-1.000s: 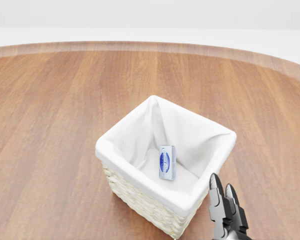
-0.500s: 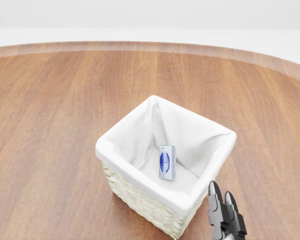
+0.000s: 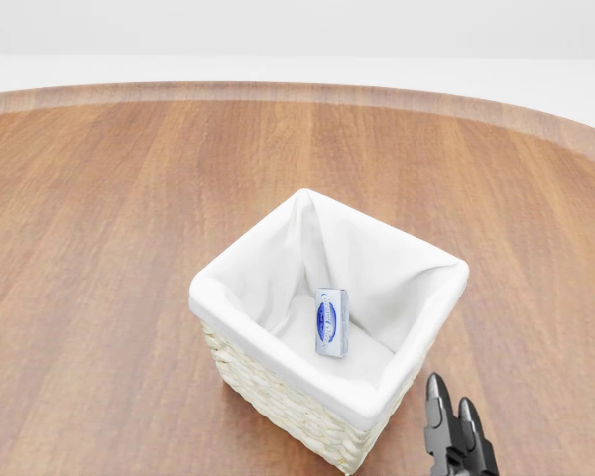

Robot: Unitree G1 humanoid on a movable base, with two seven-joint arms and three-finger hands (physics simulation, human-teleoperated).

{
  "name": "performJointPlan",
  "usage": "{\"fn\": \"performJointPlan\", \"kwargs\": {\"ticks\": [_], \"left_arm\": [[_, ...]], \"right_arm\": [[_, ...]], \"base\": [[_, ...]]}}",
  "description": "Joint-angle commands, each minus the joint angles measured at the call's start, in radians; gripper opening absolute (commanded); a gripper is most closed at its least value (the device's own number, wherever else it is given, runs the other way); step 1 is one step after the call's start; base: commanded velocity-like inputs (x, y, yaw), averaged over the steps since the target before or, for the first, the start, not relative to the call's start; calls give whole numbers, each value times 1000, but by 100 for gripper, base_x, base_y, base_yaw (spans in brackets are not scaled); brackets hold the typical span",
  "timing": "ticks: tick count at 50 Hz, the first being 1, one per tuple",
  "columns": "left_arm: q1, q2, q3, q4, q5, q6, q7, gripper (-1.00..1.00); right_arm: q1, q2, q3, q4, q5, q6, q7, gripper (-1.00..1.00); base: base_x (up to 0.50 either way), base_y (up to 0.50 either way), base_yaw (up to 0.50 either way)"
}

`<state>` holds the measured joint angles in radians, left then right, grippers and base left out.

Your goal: Pick up the alphabet soup and the cream cheese box, and put them in the basket.

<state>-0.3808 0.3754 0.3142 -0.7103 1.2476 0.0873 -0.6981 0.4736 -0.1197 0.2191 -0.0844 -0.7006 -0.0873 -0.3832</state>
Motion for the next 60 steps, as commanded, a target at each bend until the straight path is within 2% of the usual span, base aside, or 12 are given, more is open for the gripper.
{"fn": "performJointPlan", "kwargs": {"ticks": [1,34,46,60], "left_arm": [[-9,4,-1,-9,11,0,0,100],[-4,-3,-3,-4,17,0,0,100],[-6,-1,-2,0,11,0,0,100],[-10,2,-1,-5,17,0,0,100]], "right_arm": [[-18,13,-19,56,-4,0,-4,100],[-53,27,-59,214,-21,0,-39,100],[-93,34,-85,296,-2,0,-48,100],[-180,41,-103,494,-17,0,-107,100]], "base": [[0,0,0],[0,0,0],[0,0,0],[0,0,0]]}}
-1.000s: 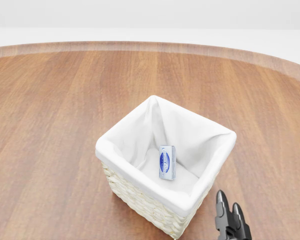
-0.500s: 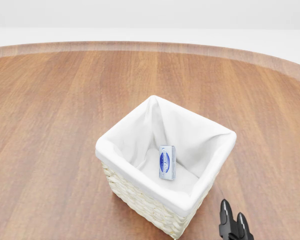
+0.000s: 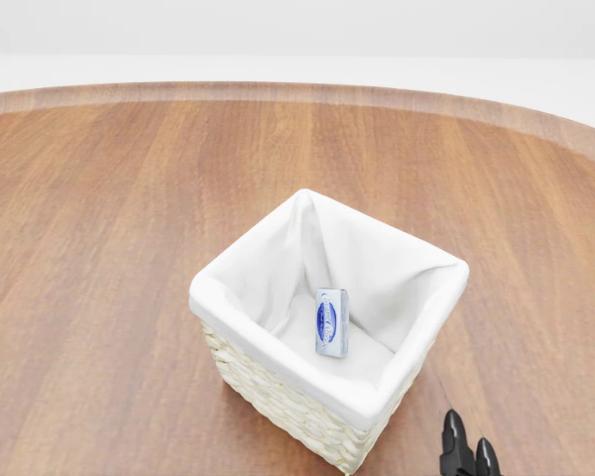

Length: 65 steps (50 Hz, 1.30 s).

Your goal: Pick up the alphabet soup and the cream cheese box, and put them in the basket.

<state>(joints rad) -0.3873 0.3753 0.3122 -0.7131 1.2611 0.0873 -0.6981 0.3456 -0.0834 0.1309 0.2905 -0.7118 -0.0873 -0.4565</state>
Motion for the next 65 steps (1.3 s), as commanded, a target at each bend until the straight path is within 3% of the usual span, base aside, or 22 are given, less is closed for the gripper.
{"fn": "performJointPlan", "kwargs": {"ticks": [1,25,33,35,36,45,51,65], "left_arm": [[-3,2,1,-2,3,0,0,100],[6,-4,0,-3,9,0,0,100],[8,-6,-1,5,8,0,0,100],[9,-7,-1,7,6,0,0,100],[10,-8,-2,7,6,0,0,100],[16,-10,0,5,-3,0,0,100],[20,-12,-2,5,-11,0,0,100],[13,-9,-2,-2,-2,0,0,100]], "right_arm": [[-51,6,-15,121,-7,0,-34,100],[-89,25,14,139,-23,0,-32,100],[-175,22,3,310,-14,0,-67,100],[-185,18,-2,342,-18,0,-67,-12],[-183,18,-3,342,-19,0,-67,-100],[-196,14,-19,391,-18,0,-67,-100],[-163,22,-32,307,-1,0,-67,-100],[-203,18,-112,290,83,0,-67,-100]], "base": [[0,0,0],[0,0,0],[0,0,0],[0,0,0],[0,0,0],[0,0,0],[0,0,0],[0,0,0]]}}
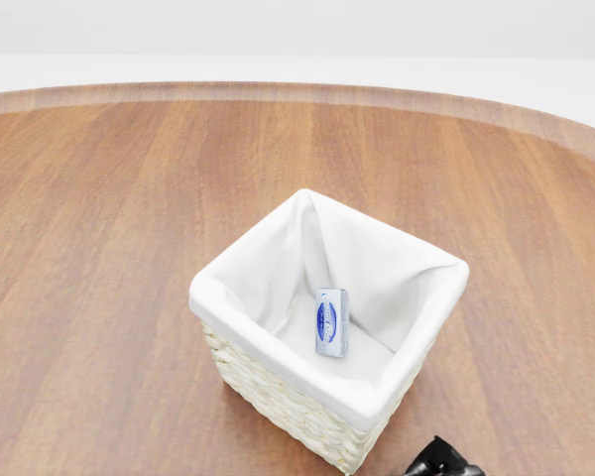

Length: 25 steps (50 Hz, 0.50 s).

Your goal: Pick up the alphabet soup and the cream cheese box, and put them in the basket.

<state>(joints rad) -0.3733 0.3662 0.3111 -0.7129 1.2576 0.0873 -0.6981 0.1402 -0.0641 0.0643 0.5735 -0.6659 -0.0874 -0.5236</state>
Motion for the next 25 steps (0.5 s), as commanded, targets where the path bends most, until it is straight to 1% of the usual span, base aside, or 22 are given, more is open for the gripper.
{"fn": "performJointPlan", "kwargs": {"ticks": [1,3,4,9,18,25], "left_arm": [[-4,2,-1,-2,5,0,0,100],[-1,-1,-2,1,2,0,0,100],[1,-1,-1,0,2,0,0,100],[1,-1,-1,1,3,0,0,100],[-1,-2,-4,2,11,0,0,100],[-3,-4,-5,4,18,0,0,100]], "right_arm": [[0,-3,-50,5,40,0,0,-100],[-4,3,-65,-4,38,0,0,-100],[-10,2,-69,2,67,0,0,-100],[-28,-5,-86,22,99,0,0,-100],[16,-6,-149,-170,151,0,0,-100],[33,0,-192,-275,184,0,0,-100]], "base": [[0,0,0],[0,0,0],[0,0,0],[0,0,0],[0,0,0],[0,0,0]]}}
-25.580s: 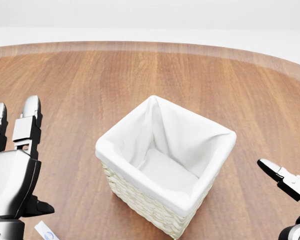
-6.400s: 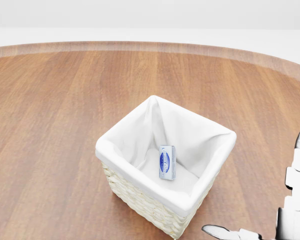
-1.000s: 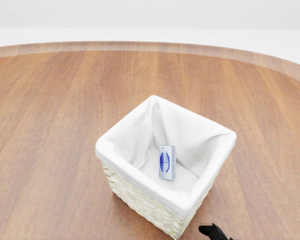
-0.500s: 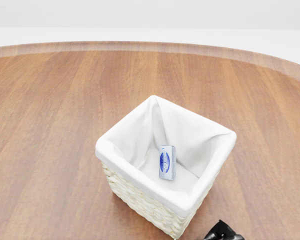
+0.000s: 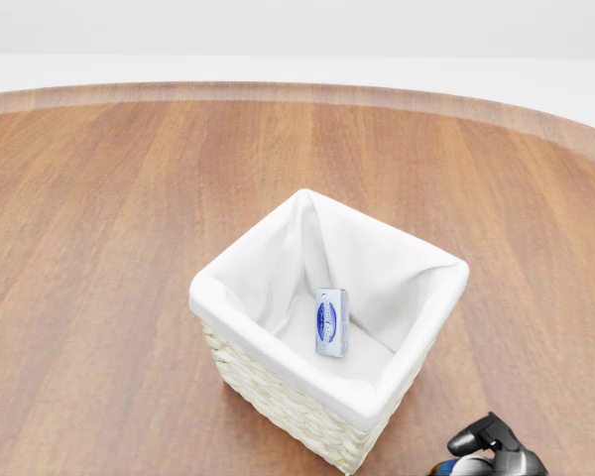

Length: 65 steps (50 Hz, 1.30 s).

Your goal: Pick up the alphabet soup and the cream cheese box, and put them in the basket.

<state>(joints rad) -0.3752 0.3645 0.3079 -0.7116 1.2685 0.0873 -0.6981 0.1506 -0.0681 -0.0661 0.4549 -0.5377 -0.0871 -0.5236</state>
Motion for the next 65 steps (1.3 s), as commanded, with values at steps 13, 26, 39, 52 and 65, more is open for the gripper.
{"fn": "performJointPlan", "kwargs": {"ticks": [13,26,39,52,65], "left_arm": [[0,-1,2,7,-6,0,0,100],[-5,2,1,-2,-8,0,0,100],[0,1,1,-1,-12,0,0,100],[-4,2,0,0,-5,0,0,100],[0,-1,-2,11,-10,0,0,100]], "right_arm": [[55,22,-140,-350,82,0,0,-100],[62,63,-169,-545,102,0,0,-100],[49,92,-141,-698,117,0,7,-100],[-72,88,-54,-881,96,159,45,-100],[-181,64,-3,-967,44,174,92,-100]], "base": [[0,0,0],[0,0,0],[0,0,0],[0,0,0],[0,0,0]]}}
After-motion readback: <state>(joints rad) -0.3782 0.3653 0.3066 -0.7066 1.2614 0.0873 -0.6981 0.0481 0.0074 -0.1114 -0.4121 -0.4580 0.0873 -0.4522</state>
